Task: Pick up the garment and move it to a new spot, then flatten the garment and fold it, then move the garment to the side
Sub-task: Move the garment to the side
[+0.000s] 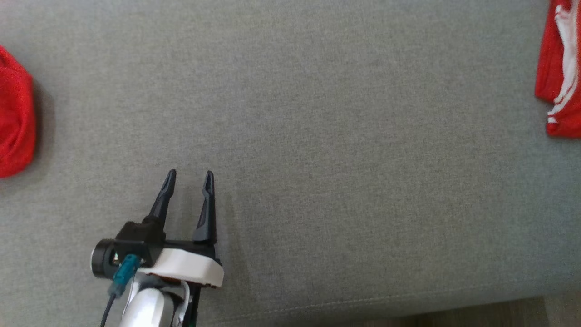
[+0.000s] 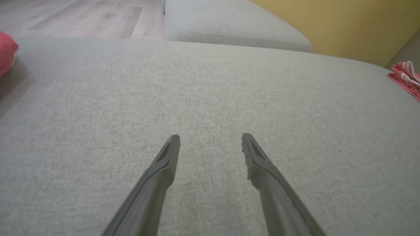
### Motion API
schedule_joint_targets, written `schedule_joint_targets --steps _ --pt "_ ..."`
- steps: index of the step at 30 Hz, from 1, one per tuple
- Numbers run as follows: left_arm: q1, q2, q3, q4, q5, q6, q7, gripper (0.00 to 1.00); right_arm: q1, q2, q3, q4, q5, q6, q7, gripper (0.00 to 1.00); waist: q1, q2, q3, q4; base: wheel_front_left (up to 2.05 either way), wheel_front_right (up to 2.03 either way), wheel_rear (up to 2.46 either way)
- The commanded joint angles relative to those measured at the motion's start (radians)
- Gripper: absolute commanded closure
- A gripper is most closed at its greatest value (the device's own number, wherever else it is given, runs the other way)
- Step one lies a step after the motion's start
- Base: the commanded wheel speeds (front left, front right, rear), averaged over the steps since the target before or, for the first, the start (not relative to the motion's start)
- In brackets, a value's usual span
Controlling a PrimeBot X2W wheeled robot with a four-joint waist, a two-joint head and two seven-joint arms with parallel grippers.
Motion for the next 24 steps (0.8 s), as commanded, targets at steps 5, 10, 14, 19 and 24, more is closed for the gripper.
schedule_joint_targets --steps 5,10,14,19,24 --pt "-0.007 -0.003 0.041 -0.031 -0.027 0.015 -0.009 0.0 0.037 0.024 0.076 -0.092 0.066 0.007 -0.133 0.0 -0.0001 0.0 -0.077 0.024 0.0 0.0 0.0" --pt "0.004 -0.006 0.05 -0.019 -0.056 0.031 -0.009 0.0 0.181 0.088 0.222 -0.224 0.213 0.007 -0.175 0.0 -0.0001 0.0 -0.163 0.044 0.0 0.0 0.0" --pt "0.019 -0.007 0.054 -0.012 -0.066 0.038 -0.009 0.0 0.295 0.127 0.298 -0.35 0.302 0.007 -0.158 0.0 -0.0001 0.0 -0.217 0.06 0.0 0.0 0.0" --pt "0.051 -0.008 0.072 0.001 -0.081 0.048 -0.009 0.0 0.518 0.193 0.349 -0.575 0.357 0.007 -0.127 0.0 -0.0001 0.0 -0.289 0.087 0.0 0.0 0.0" --pt "0.084 -0.008 0.087 0.022 -0.086 0.048 -0.009 0.0 0.724 0.321 0.344 -0.699 0.354 0.007 -0.128 0.0 -0.0001 0.0 -0.342 0.107 0.0 0.0 0.0"
